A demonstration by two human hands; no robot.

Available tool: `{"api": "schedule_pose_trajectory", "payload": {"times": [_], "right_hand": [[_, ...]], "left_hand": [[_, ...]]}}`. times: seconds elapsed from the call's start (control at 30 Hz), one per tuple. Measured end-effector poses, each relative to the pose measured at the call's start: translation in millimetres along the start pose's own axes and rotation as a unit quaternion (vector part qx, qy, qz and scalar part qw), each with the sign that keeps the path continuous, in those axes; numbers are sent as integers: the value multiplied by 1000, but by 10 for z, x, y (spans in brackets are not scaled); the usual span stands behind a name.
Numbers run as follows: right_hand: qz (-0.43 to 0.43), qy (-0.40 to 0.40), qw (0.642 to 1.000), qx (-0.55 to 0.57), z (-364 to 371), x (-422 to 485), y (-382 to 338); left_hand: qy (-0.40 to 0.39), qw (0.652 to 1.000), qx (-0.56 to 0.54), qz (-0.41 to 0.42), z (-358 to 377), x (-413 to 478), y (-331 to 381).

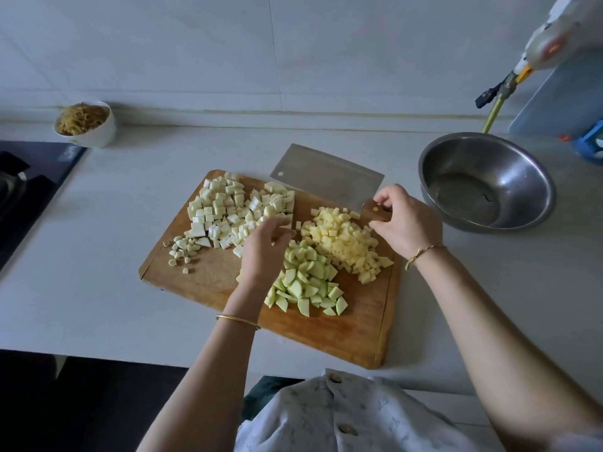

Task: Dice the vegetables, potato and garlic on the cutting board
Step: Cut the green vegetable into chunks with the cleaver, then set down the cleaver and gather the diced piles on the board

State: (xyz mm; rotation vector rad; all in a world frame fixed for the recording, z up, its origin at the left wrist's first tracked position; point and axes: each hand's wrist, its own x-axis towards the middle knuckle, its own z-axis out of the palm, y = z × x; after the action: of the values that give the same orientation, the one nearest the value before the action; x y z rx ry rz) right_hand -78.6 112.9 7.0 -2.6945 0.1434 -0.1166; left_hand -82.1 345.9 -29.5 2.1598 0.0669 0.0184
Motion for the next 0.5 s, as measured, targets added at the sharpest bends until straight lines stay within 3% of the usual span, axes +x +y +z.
{"api": "schedule_pose_trajectory", "payload": {"times": [0.3, 0.5], "right_hand": [[-32, -48, 996, -69, 358, 1261, -42], [-58, -101, 992, -56, 687, 1996, 206]], "left_hand": [[-4, 999, 21, -29, 69, 397, 148], [13, 998, 20, -57, 112, 593, 231]]}}
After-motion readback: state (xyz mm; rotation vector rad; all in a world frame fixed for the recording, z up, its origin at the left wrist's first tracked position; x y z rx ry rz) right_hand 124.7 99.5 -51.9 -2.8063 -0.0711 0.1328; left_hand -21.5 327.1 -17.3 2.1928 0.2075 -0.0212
